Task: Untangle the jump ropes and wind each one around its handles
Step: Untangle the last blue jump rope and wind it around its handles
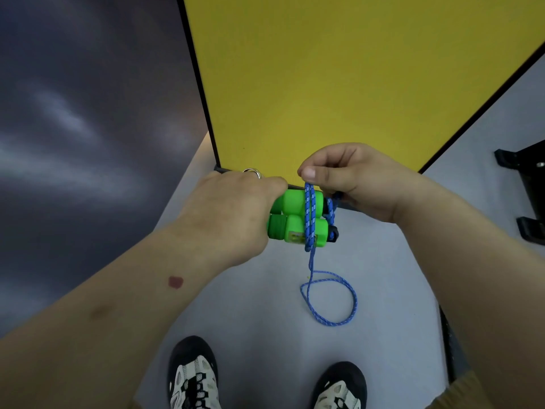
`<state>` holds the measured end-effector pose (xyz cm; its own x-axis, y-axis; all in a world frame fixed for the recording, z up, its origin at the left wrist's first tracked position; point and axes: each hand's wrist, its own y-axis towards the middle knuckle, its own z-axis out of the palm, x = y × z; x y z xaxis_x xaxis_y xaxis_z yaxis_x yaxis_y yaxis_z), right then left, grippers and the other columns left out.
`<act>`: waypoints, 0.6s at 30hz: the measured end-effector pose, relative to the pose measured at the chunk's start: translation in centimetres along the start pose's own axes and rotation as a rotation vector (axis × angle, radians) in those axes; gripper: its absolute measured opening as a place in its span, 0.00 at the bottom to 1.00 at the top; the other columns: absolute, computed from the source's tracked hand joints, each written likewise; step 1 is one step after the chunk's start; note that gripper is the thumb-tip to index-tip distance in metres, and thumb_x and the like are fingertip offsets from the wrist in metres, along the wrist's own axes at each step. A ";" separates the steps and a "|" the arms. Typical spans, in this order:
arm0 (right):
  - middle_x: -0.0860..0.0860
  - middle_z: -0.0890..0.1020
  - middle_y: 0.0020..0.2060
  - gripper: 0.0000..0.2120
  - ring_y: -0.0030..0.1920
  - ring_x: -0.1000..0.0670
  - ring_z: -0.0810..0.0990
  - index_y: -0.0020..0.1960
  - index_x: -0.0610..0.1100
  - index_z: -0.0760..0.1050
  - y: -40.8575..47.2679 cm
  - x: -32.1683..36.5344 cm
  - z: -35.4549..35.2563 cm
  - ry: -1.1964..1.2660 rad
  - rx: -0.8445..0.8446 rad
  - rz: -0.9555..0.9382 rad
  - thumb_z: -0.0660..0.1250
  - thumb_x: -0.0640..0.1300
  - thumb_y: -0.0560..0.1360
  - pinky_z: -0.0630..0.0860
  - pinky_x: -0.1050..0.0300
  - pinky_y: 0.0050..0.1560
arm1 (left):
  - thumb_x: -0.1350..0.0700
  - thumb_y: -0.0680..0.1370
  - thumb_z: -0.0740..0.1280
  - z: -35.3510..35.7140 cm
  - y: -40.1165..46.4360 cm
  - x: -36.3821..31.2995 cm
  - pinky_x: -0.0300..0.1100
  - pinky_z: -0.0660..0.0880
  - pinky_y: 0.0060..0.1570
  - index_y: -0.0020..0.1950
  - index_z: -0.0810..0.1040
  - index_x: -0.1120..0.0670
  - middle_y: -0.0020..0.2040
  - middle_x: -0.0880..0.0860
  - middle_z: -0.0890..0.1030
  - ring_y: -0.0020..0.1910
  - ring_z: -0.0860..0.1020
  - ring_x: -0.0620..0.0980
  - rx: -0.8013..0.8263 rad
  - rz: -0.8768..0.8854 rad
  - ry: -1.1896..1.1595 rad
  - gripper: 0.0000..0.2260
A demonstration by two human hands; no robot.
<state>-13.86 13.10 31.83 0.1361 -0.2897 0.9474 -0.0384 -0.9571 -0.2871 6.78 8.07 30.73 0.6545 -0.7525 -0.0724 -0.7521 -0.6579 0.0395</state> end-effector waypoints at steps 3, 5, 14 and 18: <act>0.52 0.79 0.30 0.10 0.31 0.53 0.75 0.44 0.40 0.78 0.3 -1.3 0.8 0.051 -0.025 0.024 0.69 0.46 0.78 0.71 0.61 0.36 | 0.59 0.68 0.67 -0.4 0.0 -0.2 0.46 0.64 0.41 0.50 0.70 0.45 0.44 0.47 0.75 0.42 0.76 0.54 -0.015 -0.002 -0.013 0.15; 0.54 0.81 0.29 0.11 0.31 0.57 0.79 0.41 0.41 0.77 -0.1 -2.1 1.6 0.037 -0.024 0.063 0.66 0.43 0.81 0.73 0.63 0.38 | 0.59 0.68 0.66 -0.5 0.0 -0.3 0.46 0.64 0.40 0.50 0.70 0.45 0.42 0.47 0.74 0.40 0.75 0.54 -0.032 -0.023 -0.022 0.14; 0.52 0.73 0.29 0.15 0.28 0.52 0.68 0.39 0.48 0.76 -2.5 -5.0 6.2 -0.487 -0.162 0.204 0.56 0.47 0.82 0.63 0.59 0.29 | 0.59 0.67 0.66 0.5 0.1 0.6 0.46 0.61 0.39 0.49 0.68 0.46 0.37 0.47 0.66 0.37 0.69 0.54 -0.103 -0.131 0.053 0.14; 0.52 0.74 0.28 0.19 0.32 0.49 0.74 0.44 0.47 0.78 -4.6 -3.5 7.6 -0.619 -0.167 0.157 0.53 0.55 0.84 0.67 0.54 0.32 | 0.60 0.68 0.66 0.5 0.1 0.7 0.47 0.60 0.40 0.48 0.65 0.46 0.36 0.46 0.62 0.37 0.68 0.54 -0.115 -0.168 0.058 0.15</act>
<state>-6.67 18.51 28.76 0.6588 -0.4185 0.6252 -0.2502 -0.9056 -0.3425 7.11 7.44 30.23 0.7761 -0.6299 -0.0298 -0.6201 -0.7709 0.1456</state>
